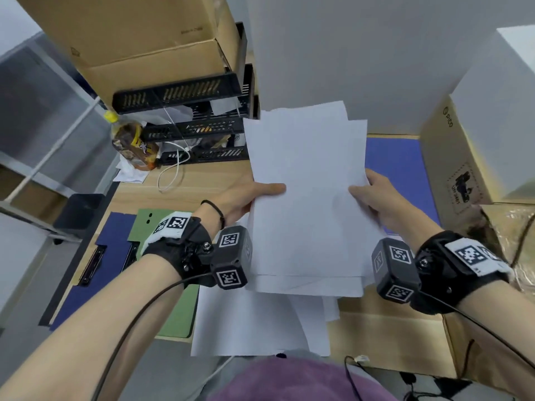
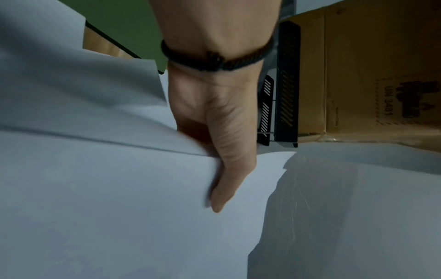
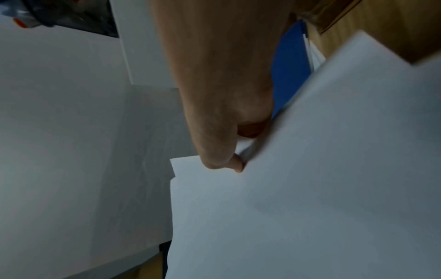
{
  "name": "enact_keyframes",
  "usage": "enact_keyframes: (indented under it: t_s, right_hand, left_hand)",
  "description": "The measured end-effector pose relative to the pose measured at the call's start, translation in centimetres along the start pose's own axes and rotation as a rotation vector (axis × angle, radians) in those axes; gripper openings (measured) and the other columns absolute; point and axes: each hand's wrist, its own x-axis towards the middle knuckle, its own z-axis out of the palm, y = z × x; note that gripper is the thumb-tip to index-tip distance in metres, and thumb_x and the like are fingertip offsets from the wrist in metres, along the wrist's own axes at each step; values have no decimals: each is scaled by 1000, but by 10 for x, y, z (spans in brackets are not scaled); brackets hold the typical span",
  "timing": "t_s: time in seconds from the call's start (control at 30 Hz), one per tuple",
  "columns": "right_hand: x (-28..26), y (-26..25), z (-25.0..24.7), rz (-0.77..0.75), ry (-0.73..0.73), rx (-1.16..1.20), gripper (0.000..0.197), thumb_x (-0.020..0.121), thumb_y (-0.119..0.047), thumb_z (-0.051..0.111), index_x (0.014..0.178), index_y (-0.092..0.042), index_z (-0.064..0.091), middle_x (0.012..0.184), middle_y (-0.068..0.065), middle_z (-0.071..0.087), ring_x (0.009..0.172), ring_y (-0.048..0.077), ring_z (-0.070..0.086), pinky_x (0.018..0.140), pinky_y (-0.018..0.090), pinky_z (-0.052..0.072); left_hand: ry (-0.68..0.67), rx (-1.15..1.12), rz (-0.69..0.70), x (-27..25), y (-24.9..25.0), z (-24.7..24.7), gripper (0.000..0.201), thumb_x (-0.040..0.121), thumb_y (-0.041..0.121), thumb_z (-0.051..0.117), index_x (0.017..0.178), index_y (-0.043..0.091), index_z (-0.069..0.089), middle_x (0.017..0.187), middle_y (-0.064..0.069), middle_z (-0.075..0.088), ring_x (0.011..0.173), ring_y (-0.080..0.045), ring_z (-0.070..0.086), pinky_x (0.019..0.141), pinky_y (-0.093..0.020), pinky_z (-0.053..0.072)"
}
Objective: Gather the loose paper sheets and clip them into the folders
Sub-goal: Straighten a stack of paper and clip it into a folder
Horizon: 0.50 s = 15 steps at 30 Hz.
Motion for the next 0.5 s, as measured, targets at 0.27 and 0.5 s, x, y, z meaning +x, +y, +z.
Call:
enact_keyframes:
  t_s: [0.27,0.5]
  right_hand:
    - [9,28,21,75,-59,141,37,94,-2,52,126,-19,57,110,1,70,87,19,68,64,30,54]
    - [29,45,38,134,200,201,33,92,5,47,116,-16,57,96,3,65,75,17,61,62,27,50]
  left_hand:
    - [237,-86,-203,7,-47,-29,74,71,17,78,131,18,35,121,-11,64,98,-29,69,83,-46,57]
    - [-8,223,-316,10,-72,-54,64,74,45,77,129,37,45,120,13,65,109,-14,64,92,-41,51]
